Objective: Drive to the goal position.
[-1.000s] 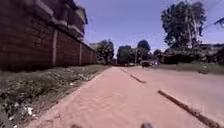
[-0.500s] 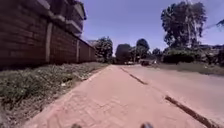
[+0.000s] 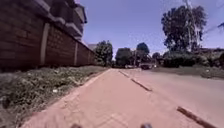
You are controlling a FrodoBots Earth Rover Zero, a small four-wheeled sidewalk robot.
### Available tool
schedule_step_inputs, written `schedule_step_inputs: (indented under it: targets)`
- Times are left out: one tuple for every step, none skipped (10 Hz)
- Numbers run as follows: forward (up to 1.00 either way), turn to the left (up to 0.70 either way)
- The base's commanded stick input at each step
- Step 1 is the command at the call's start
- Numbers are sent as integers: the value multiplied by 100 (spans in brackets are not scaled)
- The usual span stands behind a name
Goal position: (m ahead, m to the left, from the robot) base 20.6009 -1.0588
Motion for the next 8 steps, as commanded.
schedule_step_inputs:
  targets:
    - [85, 0]
    - [85, 0]
    - [85, 0]
    - [85, 0]
    - [85, 0]
    - [85, 0]
    - [85, 0]
    - [85, 0]
